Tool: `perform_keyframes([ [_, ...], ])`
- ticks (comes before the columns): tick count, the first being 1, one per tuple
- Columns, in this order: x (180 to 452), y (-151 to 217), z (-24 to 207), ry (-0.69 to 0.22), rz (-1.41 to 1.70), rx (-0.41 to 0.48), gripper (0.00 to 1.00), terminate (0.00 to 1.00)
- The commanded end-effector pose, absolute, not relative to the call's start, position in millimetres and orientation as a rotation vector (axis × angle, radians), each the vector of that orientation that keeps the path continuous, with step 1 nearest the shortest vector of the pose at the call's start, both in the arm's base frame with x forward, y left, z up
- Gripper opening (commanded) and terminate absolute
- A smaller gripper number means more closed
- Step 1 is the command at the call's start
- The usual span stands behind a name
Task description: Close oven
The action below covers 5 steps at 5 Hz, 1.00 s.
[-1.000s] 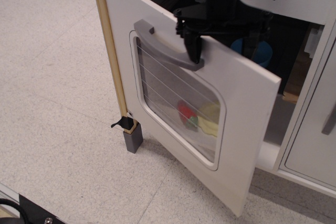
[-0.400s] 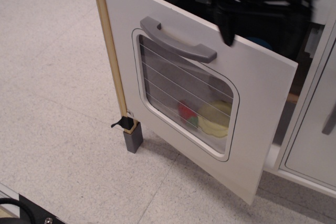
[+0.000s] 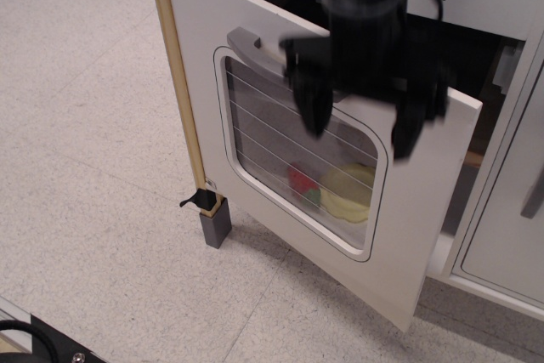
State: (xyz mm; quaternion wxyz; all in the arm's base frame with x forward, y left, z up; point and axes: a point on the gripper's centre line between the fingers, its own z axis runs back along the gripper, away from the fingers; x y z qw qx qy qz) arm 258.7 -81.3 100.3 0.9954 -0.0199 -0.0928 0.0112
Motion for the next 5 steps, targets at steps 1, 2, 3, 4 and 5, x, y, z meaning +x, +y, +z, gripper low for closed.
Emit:
perform_keyframes([
  [1,266.3,-83.4,72.6,-0.248,0.002,0.022,1.0,0.0],
  [2,284.2,-83.1,61.8,-0.267,0.022,0.027,1.0,0.0],
  [3,300.4,-82.5,53.1,-0.284,0.048,0.026,1.0,0.0],
  [4,308.2,-84.5,49.7,-0.297,0.047,0.036,1.0,0.0],
  [5,317.4,-84.9,47.7,-0.311,0.018,0.021,1.0,0.0],
])
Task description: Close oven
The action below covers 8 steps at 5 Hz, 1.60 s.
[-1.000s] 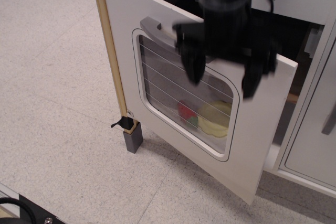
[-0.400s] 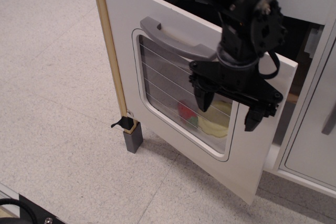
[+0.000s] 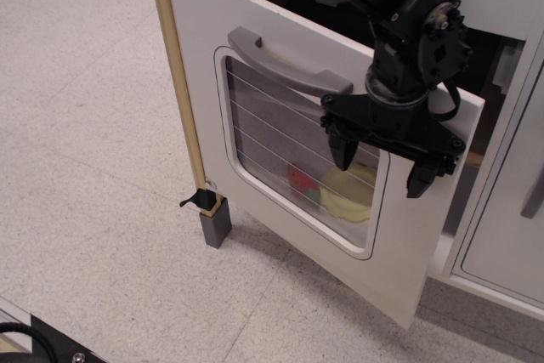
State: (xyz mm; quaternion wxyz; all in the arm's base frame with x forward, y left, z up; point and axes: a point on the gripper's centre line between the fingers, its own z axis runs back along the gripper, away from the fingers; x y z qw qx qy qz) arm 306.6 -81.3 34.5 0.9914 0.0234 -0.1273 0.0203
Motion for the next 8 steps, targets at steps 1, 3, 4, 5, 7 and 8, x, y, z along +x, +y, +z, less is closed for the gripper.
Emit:
perform_keyframes([
  [1,331.9,-84.4,48.6,-0.349,0.012,-0.023,1.0,0.0],
  [3,360.8,-82.3,46.2,-0.427,0.017,0.022,1.0,0.0],
  [4,369.6,-80.1,45.3,-0.44,0.025,0.03,1.0,0.0],
  [5,374.6,-77.8,43.7,-0.436,0.044,0.037,1.0,0.0],
  [7,377.8,-75.3,40.3,-0.459,0.049,0.051,1.0,0.0],
  [8,382.8,-73.4,40.5,-0.472,0.057,0.049,1.0,0.0],
])
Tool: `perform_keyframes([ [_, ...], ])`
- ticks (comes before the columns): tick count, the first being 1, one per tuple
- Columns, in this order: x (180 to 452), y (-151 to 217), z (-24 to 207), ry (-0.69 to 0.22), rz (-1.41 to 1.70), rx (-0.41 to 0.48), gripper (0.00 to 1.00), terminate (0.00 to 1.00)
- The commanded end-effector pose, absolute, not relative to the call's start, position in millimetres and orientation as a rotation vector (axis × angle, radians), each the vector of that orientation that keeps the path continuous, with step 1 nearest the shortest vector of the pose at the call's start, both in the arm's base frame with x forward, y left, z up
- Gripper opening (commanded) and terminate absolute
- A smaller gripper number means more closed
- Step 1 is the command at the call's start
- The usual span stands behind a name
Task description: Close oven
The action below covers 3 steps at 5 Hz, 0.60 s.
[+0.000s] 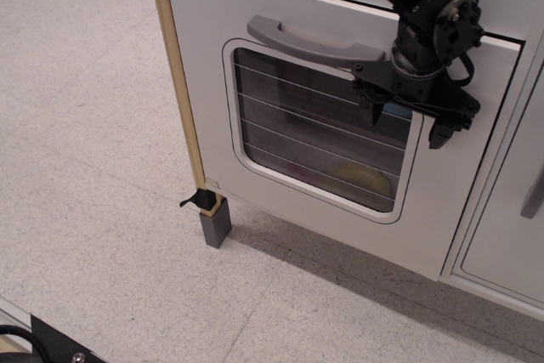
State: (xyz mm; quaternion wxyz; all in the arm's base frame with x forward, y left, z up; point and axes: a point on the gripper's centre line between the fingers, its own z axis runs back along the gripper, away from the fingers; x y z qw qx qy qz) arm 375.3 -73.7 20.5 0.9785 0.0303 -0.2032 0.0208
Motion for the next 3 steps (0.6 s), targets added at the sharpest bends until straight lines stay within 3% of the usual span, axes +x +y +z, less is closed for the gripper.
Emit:
perform_keyframes([
  [1,384.3,-74.1,40.5,-0.486,0.055,0.044,1.0,0.0],
  [2,383.3,-72.7,40.6,-0.516,0.05,0.044,1.0,0.0],
  [3,383.1,-70.8,40.8,-0.51,0.048,0.044,1.0,1.0],
])
